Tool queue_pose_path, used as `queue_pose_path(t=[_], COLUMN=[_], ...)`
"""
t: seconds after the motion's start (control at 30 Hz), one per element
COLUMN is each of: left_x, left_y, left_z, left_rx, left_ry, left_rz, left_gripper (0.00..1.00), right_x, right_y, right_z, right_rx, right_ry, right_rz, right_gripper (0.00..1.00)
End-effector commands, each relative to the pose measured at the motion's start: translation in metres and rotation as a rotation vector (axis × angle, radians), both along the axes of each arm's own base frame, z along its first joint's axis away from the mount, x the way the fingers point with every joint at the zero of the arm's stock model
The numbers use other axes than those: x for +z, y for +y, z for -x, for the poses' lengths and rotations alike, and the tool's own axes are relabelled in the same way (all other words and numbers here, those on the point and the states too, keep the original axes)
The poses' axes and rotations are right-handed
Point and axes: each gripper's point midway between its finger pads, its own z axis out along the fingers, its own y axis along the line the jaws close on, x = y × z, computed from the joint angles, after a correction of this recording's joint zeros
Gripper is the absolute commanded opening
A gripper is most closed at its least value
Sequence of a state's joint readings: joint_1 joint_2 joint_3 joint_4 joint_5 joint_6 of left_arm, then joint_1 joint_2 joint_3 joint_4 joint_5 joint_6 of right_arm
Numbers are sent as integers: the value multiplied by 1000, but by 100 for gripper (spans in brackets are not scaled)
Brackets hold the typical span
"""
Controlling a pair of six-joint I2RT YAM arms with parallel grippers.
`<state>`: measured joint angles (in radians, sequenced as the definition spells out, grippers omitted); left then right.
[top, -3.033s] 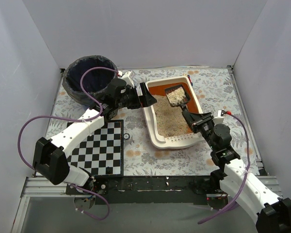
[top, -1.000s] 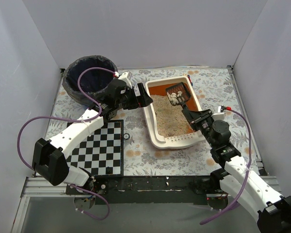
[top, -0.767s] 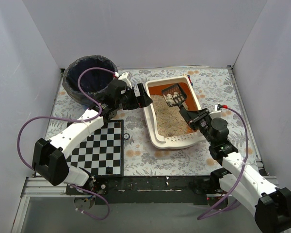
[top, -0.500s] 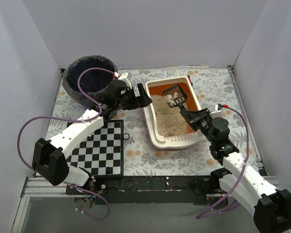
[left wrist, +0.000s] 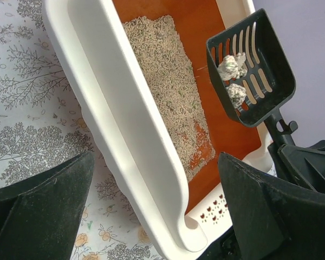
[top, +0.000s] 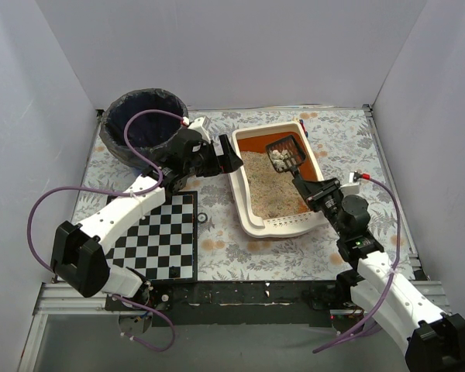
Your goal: Clean the litter box
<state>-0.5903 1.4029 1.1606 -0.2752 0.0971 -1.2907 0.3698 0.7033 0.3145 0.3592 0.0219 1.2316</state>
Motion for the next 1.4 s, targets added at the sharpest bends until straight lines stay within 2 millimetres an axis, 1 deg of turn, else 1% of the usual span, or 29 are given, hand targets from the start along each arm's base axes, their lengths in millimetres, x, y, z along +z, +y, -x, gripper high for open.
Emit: queue_pose_path(t=[0.0,0.03,0.1,0.17,0.27,0.33,0.37,0.4,0.43,0.5,0.53,0.63,0.7,0.73,0.77,0.8,0.83,0.87,0.9,0.93,1.0,1.03,1.1,1.13,1.2,1.23,1.27,1.33,1.37], left_x=[18,20,19,17,16,14,14,14,13,14,15,14,15,16,14,14,13,11,12,9,10,10,12,12,14,13,11,10,9], left_y=[4,4,6,8,6,5,5,4,4,3,3,7,6,5,5,5,5,5,5,5,6,7,10,10,9,9,9,9,9], left_z=[8,9,11,9,10,10,11,10,10,11,12,12,11,12,13,13,12,11,11,12,14,15,14,13,14,15,15,14,14], left_rx=[-8,-13,-11,4,-7,-10,-12,-12,-15,-26,-28,-10,-12,-18,-22,-22,-19,-16,-18,-19,-21,-16,-1,3,-5,-7,-6,-1,-3], left_ry=[-49,-51,-52,-53,-44,-39,-38,-38,-35,-31,-33,-46,-46,-46,-42,-42,-42,-39,-37,-28,-27,-29,-39,-40,-39,-36,-31,-31,-28], left_rz=[33,36,33,27,27,31,34,34,32,32,32,28,30,33,33,33,31,27,27,22,22,22,23,22,26,28,28,26,25], left_gripper=[98,98,98,98,98,98,98,98,98,98,98,98,98,98,98,98,98,98,98,98,98,98,98,98,98,98,98,98,98], right_x=[31,17,19,28,19,34,39,39,34,18,17,30,21,11,12,25,29,30,27,17,9,13,22,21,6,1,5,25,23], right_y=[-1,-9,-12,-6,-23,-17,-7,4,3,-11,-12,6,-1,-12,-13,-6,7,14,13,8,-8,-6,7,6,-14,-16,-11,11,16], right_z=[1,-2,-3,-1,-6,-3,1,5,1,-7,-6,2,-2,-6,-6,-4,3,5,3,0,-7,-6,2,0,-6,-5,-3,7,8], right_rx=[-6,-56,-73,-29,-132,-89,-29,37,28,-66,-70,53,10,-65,-66,-23,60,103,96,61,-41,-25,69,58,-60,-72,-42,101,129], right_ry=[-125,-46,-52,-100,-41,-128,-168,-171,-143,-41,-34,-133,-59,3,-13,-86,-128,-139,-111,-54,5,-26,-90,-75,17,36,3,-124,-115], right_rz=[-76,-65,-44,-28,-28,-54,-66,-72,-62,-53,-52,-23,5,-2,-12,-24,-33,-37,-29,-11,2,6,16,31,54,42,29,-9,-4], right_gripper=[1,1,1,1,1,1,1,1,1,1,1,1,1,1,1,1,1,1,1,1,1,1,1,1,1,1,1,1,1])
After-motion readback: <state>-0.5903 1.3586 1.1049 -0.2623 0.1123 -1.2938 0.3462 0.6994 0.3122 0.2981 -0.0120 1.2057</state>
